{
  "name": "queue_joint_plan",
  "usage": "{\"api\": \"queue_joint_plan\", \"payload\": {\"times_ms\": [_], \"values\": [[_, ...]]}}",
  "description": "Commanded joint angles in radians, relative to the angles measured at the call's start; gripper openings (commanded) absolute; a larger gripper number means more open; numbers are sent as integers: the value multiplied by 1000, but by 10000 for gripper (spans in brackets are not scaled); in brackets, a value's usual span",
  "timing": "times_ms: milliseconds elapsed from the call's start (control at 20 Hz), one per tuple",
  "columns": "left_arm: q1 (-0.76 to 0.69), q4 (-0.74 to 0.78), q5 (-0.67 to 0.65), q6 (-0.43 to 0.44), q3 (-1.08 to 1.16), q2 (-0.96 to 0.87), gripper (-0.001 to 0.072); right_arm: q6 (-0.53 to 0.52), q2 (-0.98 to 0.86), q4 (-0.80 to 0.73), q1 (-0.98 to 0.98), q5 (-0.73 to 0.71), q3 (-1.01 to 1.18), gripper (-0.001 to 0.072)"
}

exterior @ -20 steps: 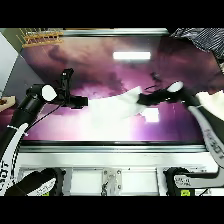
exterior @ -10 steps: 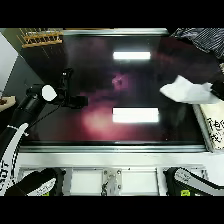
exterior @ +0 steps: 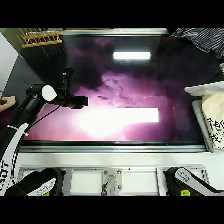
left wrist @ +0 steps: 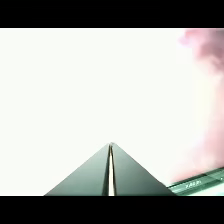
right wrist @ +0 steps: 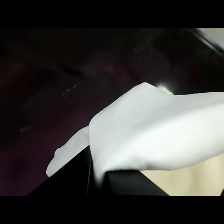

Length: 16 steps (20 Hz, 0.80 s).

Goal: Fold the clothes and pants, and hang the long-sleeved shirts on hangers.

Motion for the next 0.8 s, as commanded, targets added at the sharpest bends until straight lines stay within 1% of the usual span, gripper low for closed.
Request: {"api": "queue_joint_plan", "payload": {"times_ms": [0, 200, 250, 350, 500, 750], "values": [[-1, 1, 6, 1, -1, 0, 5, 111, 53, -154, -7, 17, 12, 14], [-1, 1, 5, 1, 0, 0, 5, 124, 67, -283, -12, 206, 3, 14], [-1, 1, 5, 1, -1, 0, 5, 143, 67, -330, -12, 247, -10, 14], [-1, 1, 5, 1, -1, 0, 5, 219, 72, -446, -12, 305, -56, 14], [-1, 1, 2, 1, -1, 0, 5, 279, 95, -572, -12, 331, -161, 14], [-1, 1, 2, 2, -1, 0, 5, 308, 108, -667, -12, 338, -285, 15]]}}
